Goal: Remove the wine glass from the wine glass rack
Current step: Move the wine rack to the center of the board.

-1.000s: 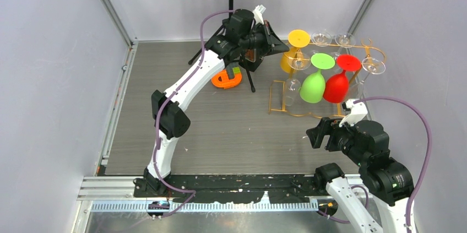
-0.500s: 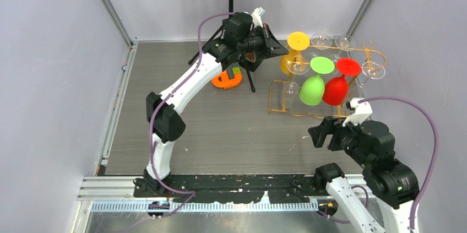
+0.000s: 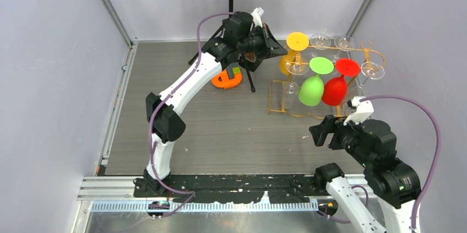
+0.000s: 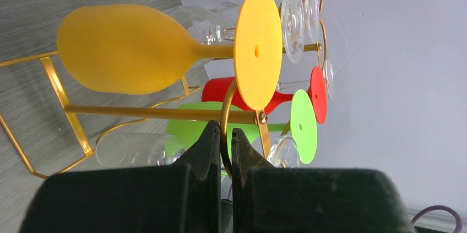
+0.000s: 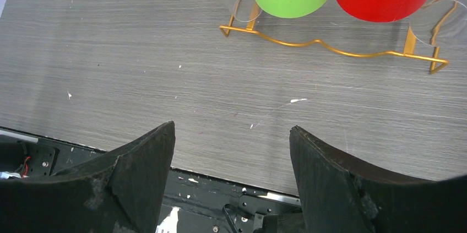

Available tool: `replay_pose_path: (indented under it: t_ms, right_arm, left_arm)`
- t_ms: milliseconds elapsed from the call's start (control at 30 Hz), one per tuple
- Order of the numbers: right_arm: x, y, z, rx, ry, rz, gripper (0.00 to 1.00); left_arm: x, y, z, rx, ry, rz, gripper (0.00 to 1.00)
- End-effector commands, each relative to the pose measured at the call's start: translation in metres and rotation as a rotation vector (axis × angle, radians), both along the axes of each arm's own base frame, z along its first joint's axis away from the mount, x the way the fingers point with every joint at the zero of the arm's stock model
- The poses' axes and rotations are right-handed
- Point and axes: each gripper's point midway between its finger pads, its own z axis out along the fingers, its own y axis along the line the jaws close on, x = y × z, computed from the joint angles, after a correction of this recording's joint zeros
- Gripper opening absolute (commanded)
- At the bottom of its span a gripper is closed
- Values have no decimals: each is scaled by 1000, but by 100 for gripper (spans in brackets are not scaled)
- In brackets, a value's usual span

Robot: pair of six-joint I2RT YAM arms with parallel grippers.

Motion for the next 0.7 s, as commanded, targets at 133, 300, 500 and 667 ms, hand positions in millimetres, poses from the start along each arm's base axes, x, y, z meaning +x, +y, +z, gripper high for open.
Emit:
replay_pose_path:
  t_ms: [133, 300, 500, 667]
  right_arm:
    - [4, 0, 12, 0, -30, -1, 82]
    - [4, 1, 13, -1, -29, 3, 82]
    - [5, 2, 14, -2, -28, 8, 82]
    - [7, 3, 15, -4, -27, 13, 82]
  left_arm:
    - [-12, 16, 67, -80, -117, 13, 0]
    - [-14, 22, 72, -75, -112, 30, 0]
    - [-20, 34, 79, -70, -121, 62, 0]
    - [-26, 45, 91, -66, -137, 91, 0]
